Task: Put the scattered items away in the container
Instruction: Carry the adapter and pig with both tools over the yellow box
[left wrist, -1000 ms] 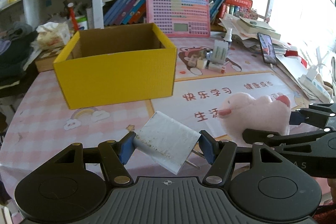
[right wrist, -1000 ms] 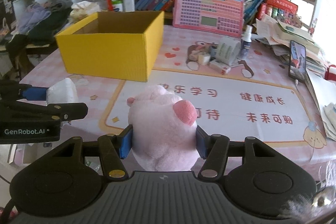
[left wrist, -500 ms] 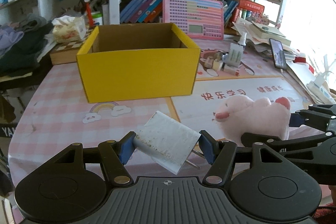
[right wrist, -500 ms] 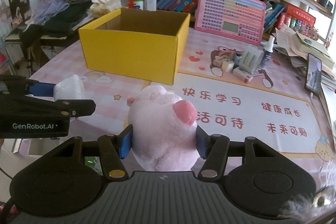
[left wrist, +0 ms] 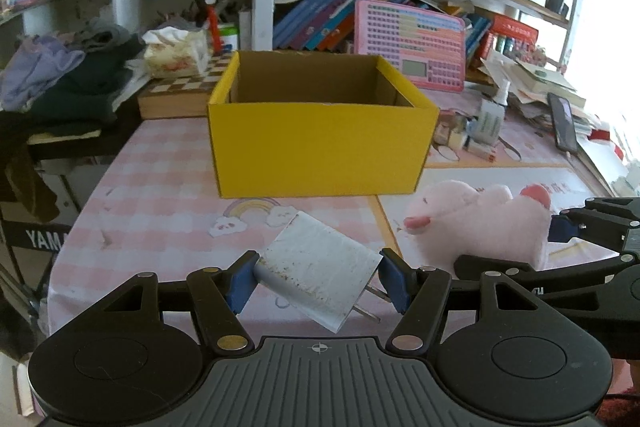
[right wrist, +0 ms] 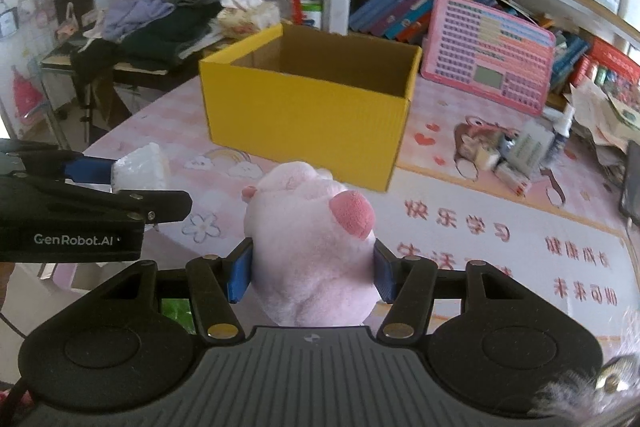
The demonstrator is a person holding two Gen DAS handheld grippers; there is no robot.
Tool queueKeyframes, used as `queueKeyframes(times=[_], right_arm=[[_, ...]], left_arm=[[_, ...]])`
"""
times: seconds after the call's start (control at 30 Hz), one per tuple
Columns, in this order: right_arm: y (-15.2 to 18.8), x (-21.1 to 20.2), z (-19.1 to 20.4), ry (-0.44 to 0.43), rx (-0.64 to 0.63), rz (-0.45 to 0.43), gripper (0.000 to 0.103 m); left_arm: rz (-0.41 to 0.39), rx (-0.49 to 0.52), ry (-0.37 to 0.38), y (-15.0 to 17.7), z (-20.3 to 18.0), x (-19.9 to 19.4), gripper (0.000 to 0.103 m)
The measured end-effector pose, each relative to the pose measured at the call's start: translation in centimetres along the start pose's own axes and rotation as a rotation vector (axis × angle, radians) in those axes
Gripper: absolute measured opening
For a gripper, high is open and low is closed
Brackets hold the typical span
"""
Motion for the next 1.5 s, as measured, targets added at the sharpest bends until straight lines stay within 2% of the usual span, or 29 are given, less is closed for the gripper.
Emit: queueKeyframes(times=[0.13,0.33,0.63,0.83,1.07,1.27,1.5], right_arm=[[-0.9,0.3,0.2,-0.008,-0.035,-0.023,0.056],[-3.4,0.5,-0.4,-0.003,-0.092,-0.103,0.056],[-9.2,2.4,-3.6,-0.007,-0.115,-0.199,0.056],[-13.0,5.0,-6.3,-0.012,-0.133,-0.231,0.056],[-16.4,10.6,-9.1,-0.034,-0.147,-0.188,0.056],[-18.3,17.3,-10.8,-0.075,-0.166,-0.059,0.056],[-19.1,23.1,-11.4,-0.08,-0.281,0.085,0.057]], left_arm=[[-0.021,-0.002,-0.005,-0.6,0.2,0.1,0.065],[-0.095,0.012,-0.024,-3.2,0.4,0.3,0.065],[-0.186,0.044,-0.044,-9.1,0.4,2.7,0.065],[-0.208,0.058,-0.062,-13.0,0.3,5.7,0.065],[-0.146,0.068,-0.096,-16.2,0.8,11.6,0.065],[-0.01,0.091,-0.133,-17.6,1.5,17.8,0.065],[0.107,0.189,-0.171,-18.3,0.9,23.2,0.065]])
Point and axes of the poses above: each gripper's, at about its wrist camera, not at the fingertips, and x roughly the way its jaws point, z to its left, y to its underside, the point moved 1 cm from there along x, roughly the way its jaws point, and after that the axes turned 5 degrees about -y, right-handed, at the moved point
